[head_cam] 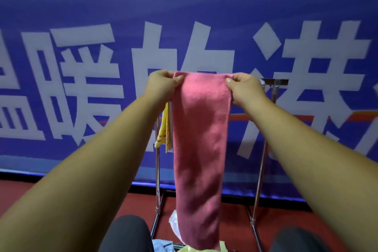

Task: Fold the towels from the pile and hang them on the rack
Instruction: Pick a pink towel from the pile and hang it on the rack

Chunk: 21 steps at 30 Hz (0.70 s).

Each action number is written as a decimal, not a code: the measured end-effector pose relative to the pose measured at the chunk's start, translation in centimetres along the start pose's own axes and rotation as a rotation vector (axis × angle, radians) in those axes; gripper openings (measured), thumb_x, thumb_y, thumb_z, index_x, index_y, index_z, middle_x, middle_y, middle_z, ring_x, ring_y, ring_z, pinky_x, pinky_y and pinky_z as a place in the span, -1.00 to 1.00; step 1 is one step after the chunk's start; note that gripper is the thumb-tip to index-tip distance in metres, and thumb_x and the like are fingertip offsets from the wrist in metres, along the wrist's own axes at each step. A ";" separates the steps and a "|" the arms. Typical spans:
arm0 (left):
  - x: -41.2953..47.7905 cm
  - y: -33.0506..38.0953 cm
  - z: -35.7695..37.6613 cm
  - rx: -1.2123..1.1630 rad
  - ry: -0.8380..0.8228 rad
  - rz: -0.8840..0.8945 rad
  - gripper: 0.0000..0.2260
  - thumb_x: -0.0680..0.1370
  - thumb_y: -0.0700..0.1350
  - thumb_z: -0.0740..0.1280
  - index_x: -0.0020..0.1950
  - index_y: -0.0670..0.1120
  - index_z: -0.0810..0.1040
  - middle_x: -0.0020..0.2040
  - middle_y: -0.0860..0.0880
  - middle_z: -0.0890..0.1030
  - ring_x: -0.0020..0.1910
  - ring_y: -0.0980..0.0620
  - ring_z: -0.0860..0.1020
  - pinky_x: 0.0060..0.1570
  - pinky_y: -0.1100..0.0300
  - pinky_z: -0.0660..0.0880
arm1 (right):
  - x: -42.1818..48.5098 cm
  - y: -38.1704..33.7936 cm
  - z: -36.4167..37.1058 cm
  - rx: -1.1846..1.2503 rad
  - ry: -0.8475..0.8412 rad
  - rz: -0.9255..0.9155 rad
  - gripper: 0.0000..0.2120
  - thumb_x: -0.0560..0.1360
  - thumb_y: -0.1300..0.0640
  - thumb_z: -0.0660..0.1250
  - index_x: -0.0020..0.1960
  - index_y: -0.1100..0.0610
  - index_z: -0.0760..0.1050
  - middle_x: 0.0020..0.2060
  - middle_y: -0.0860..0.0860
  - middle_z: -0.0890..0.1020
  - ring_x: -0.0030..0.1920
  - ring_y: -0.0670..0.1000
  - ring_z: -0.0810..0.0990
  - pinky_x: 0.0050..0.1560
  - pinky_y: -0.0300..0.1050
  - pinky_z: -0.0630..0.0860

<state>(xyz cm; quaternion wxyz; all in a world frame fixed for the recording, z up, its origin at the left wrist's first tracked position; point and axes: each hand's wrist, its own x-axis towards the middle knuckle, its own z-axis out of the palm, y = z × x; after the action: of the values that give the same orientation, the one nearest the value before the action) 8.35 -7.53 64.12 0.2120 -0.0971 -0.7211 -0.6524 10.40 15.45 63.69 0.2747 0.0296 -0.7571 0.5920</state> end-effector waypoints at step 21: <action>-1.7 2.1 0.6 -0.072 0.097 -0.224 -0.88 0.52 -0.33 0.50 0.03 -0.25 0.66 -0.07 -0.25 0.71 -0.19 -0.26 0.76 -0.32 -0.02 0.72 | -1.2 -1.6 1.5 0.175 -0.017 0.262 -0.85 0.46 0.26 0.35 0.00 0.18 0.64 -0.24 0.10 0.63 -0.27 0.07 0.66 -0.47 -0.11 0.63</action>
<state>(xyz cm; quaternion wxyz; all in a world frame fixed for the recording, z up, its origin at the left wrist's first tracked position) 10.61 -6.41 65.24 0.1690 0.0081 -0.6926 -0.7012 11.46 13.28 64.27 0.1852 -0.0405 -0.7023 0.6861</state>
